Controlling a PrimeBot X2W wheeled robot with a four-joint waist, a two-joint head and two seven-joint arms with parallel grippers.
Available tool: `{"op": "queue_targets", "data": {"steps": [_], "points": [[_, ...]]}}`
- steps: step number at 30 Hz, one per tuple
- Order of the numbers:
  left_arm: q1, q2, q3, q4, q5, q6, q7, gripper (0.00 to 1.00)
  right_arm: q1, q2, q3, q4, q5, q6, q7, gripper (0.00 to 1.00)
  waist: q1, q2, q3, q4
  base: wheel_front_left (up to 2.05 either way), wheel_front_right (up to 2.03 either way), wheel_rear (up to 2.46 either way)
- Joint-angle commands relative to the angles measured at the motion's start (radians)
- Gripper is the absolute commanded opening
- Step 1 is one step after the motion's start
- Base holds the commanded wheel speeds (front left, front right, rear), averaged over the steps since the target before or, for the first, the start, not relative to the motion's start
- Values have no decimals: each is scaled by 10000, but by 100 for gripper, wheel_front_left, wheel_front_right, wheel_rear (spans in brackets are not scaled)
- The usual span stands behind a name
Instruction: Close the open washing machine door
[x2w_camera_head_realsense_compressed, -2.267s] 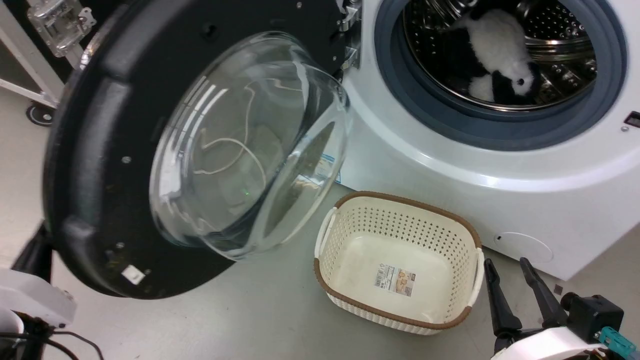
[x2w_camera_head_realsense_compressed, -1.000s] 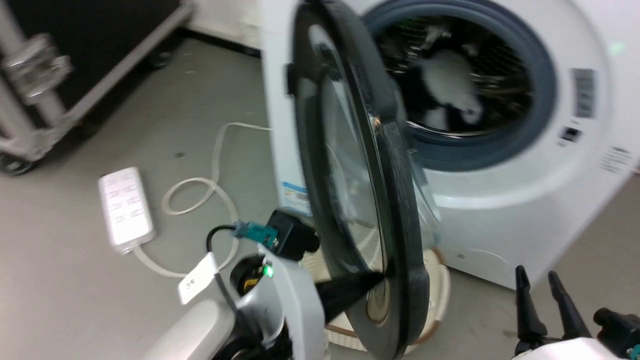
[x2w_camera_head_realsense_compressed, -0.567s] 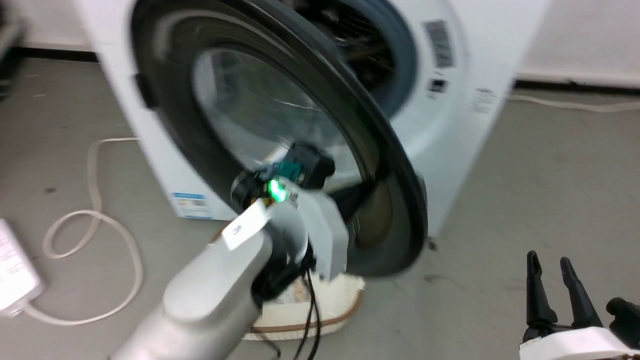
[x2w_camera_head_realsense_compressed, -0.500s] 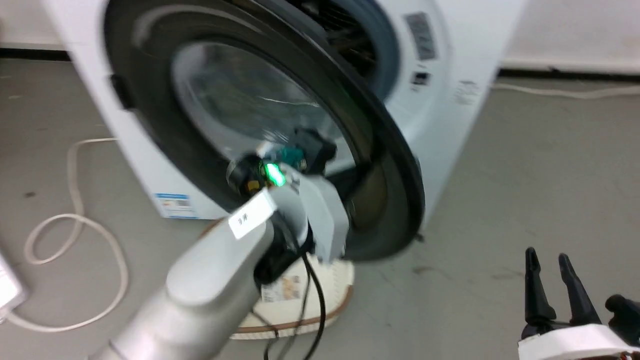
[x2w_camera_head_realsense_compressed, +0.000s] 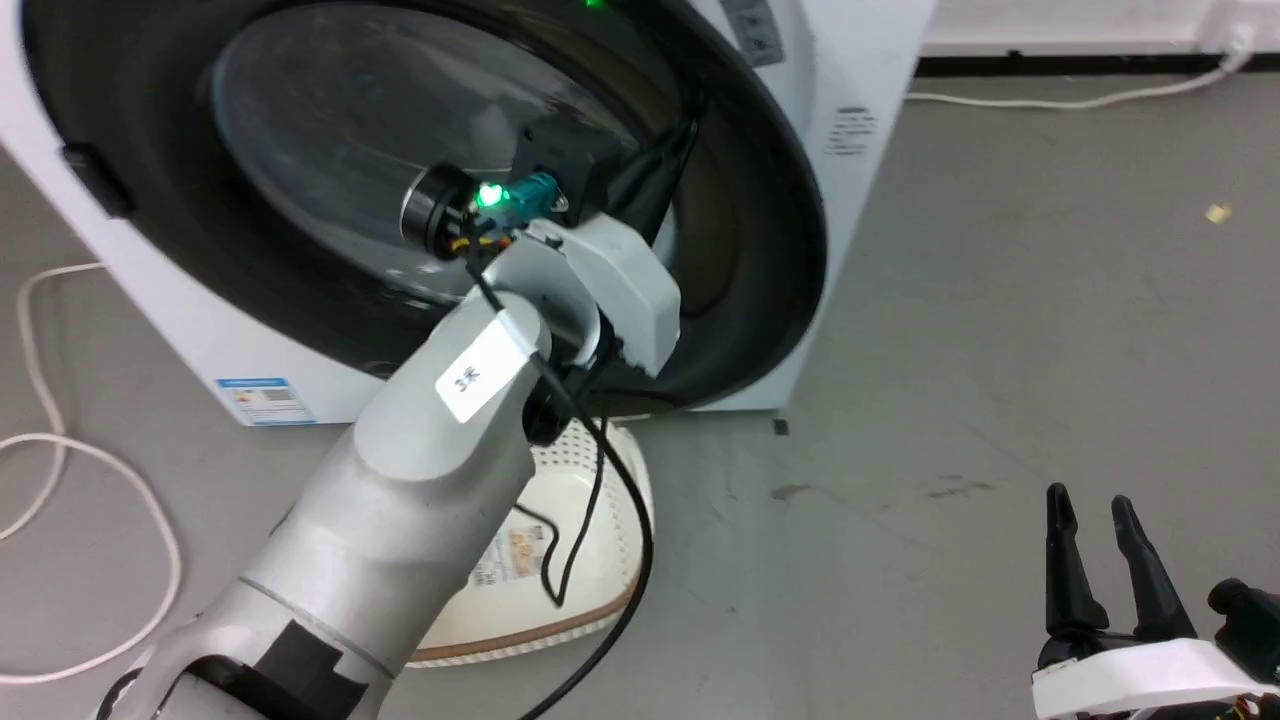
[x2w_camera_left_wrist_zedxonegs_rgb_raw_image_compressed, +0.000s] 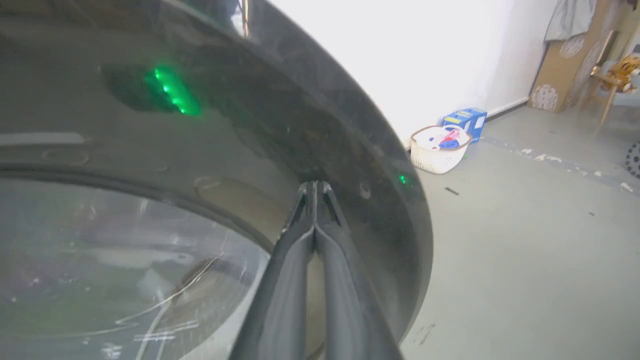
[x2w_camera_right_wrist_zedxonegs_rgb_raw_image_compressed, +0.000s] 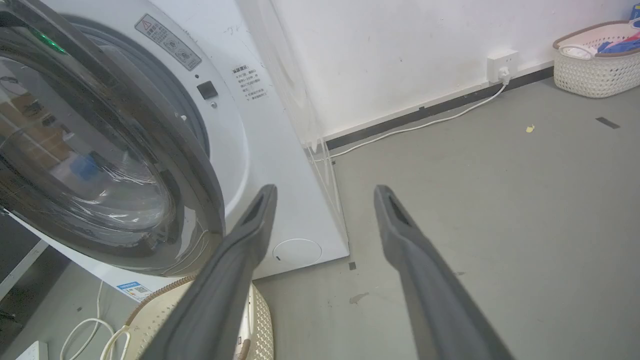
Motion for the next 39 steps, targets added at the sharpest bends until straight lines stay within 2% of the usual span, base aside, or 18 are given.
{"op": "queue_targets", "data": {"steps": [1, 5, 6, 9, 15, 18, 21, 27, 35, 36, 37, 39], "points": [[-158, 13, 113, -42, -3, 60, -251, 0, -20, -4, 10, -24, -37, 10, -41, 100, -1, -1, -226, 333, 0, 0, 0], [-103, 263, 769, -547, -138, 424, -986, 0, 9, -4, 43, -26, -91, 10, -41, 100, -1, -1, -571, 842, 0, 0, 0], [328, 744, 1436, -1273, -118, 835, -1208, 0, 21, -4, 90, -37, -122, 10, -41, 100, -1, -1, -792, 1195, 0, 0, 0], [1048, 1307, 2294, -2394, 125, 1321, -1255, 0, 54, -4, 107, -57, -138, 10, -41, 100, -1, -1, -936, 1535, 0, 0, 0], [3432, 2088, 4121, -4631, 822, 1938, -1262, 0, 183, -4, 119, -40, -147, 10, -41, 100, -1, -1, -1085, 2067, 0, 0, 0], [4780, 2196, 4808, -5208, 931, 2042, -1263, 0, 249, -4, 162, -14, -118, 10, -41, 100, -1, -1, -1132, 2221, 0, 0, 0], [6034, 2204, 5078, -5329, 910, 2016, -1263, 0, 296, -4, 187, 7, -103, 10, -41, 100, -1, -1, -1158, 2315, 0, 0, 0], [7670, 2109, 4820, -4961, 523, 1722, -1087, 0, 276, -4, 291, 38, -80, 10, -41, 100, -1, -1, -1190, 2349, 0, 0, 0], [8510, 1978, 4418, -4542, 187, 1454, -670, 0, 337, -4, 446, 113, -55, 10, -41, 100, -1, -1, -1292, 2257, 0, 0, 0], [8541, 1954, 4406, -4510, 145, 1433, -668, 52, 334, -4, 439, 114, -61, 10, -41, 100, -1, -1, -1291, 2247, 0, 0, 0], [8550, 1943, 4398, -4493, 136, 1429, -682, 100, 330, -4, 430, 111, -70, 10, -41, 100, -1, -1, -1287, 2242, 0, 0, 0], [8552, 1938, 4384, -4478, 141, 1431, -694, 100, 326, -4, 420, 107, -82, 10, -41, 100, -1, -1, -1289, 2237, 0, 0, 0]]}}
